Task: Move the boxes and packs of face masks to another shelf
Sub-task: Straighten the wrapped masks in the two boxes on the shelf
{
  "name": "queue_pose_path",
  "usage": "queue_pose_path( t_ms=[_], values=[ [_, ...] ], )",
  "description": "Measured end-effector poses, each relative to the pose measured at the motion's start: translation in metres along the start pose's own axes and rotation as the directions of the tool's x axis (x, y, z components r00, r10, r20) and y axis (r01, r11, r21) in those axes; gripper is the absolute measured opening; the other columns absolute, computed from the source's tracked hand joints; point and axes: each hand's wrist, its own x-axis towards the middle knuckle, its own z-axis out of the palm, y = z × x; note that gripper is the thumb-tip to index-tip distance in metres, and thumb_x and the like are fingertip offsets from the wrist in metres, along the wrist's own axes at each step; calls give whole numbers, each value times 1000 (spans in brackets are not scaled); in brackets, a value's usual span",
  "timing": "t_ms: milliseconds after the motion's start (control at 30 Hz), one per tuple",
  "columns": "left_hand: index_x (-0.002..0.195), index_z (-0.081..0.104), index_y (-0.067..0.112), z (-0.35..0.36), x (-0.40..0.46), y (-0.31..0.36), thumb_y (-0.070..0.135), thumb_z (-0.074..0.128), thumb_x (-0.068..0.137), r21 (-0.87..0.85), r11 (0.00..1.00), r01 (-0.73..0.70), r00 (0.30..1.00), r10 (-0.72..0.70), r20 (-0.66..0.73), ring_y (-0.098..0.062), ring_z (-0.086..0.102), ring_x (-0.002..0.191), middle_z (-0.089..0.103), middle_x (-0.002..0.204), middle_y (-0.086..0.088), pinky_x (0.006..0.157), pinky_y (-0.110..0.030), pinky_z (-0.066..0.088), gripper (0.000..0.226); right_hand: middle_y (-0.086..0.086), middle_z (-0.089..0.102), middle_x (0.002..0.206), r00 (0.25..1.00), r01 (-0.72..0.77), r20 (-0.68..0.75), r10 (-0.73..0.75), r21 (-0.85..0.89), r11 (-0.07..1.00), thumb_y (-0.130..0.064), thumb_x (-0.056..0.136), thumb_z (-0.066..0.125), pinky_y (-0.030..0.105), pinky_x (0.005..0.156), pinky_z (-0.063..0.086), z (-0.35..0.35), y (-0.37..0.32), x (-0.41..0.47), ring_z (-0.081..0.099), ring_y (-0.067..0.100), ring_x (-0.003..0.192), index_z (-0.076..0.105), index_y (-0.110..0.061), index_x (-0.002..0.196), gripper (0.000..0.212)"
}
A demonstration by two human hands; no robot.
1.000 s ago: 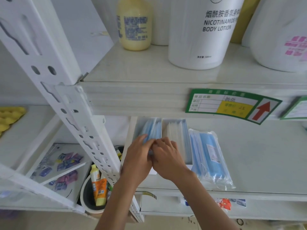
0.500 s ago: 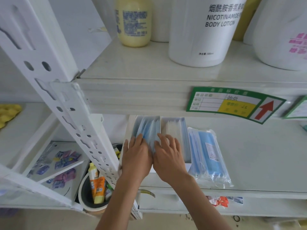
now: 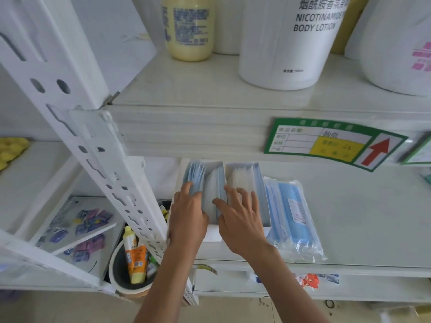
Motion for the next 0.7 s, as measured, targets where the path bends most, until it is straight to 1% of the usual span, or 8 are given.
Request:
queue_pose_path(
  t_ms=[133,267,367,433,533,633,700],
  values=[
    [127,61,0,3,-1,0,-2,57,90,-52,998,30,999,-31,-16,-30,44,131,38,155,-11,104,-38,45,37,-1,33,153,999,-33,-33,33,10,999,-32,91,44,55,119,13,0,2,-1,28,28,140,63,-30,123,37],
    [123,60,-5,7,-3,2,-1,52,92,-132,990,53,998,-58,-37,-30,43,131,41,152,-13,102,-34,42,32,-6,41,147,995,-88,-51,89,23,996,-39,81,49,49,117,18,-2,-1,3,37,24,132,69,-33,116,41],
    [131,55,-5,8,-5,1,-4,54,90,-202,978,56,997,-66,-45,-29,40,137,38,155,-12,105,-31,40,41,-9,43,145,991,-129,-13,130,34,991,-50,77,53,45,115,21,-5,-3,11,37,23,132,68,-37,119,46],
    [137,53,-3,8,-7,0,-10,53,89,-259,965,50,996,-68,-61,-29,38,141,38,155,-13,108,-31,39,48,-7,42,143,990,-142,13,142,24,990,-50,75,60,44,111,24,-7,-5,16,38,24,130,65,-36,123,50],
    [136,53,-3,10,-8,0,-11,51,88,-295,954,49,994,-77,-82,-29,38,142,39,155,-13,110,-32,37,49,-5,39,143,989,-143,27,143,-2,990,-50,75,67,44,107,28,-8,-7,23,37,25,129,61,-31,125,53],
    [135,52,0,11,-7,0,-5,54,89,-311,949,58,991,-91,-95,-26,39,140,41,152,-11,104,-21,31,47,-3,36,144,990,-136,36,137,-20,990,-59,78,66,45,108,29,-6,-9,24,35,25,130,65,-28,119,52],
    [135,52,2,11,-7,0,-2,55,90,-316,947,58,990,-95,-102,-22,40,137,43,150,-10,101,-15,26,45,0,33,150,992,-122,26,122,-20,992,-59,83,60,46,110,26,-3,-11,25,29,26,135,68,-25,109,44]
  ],
)
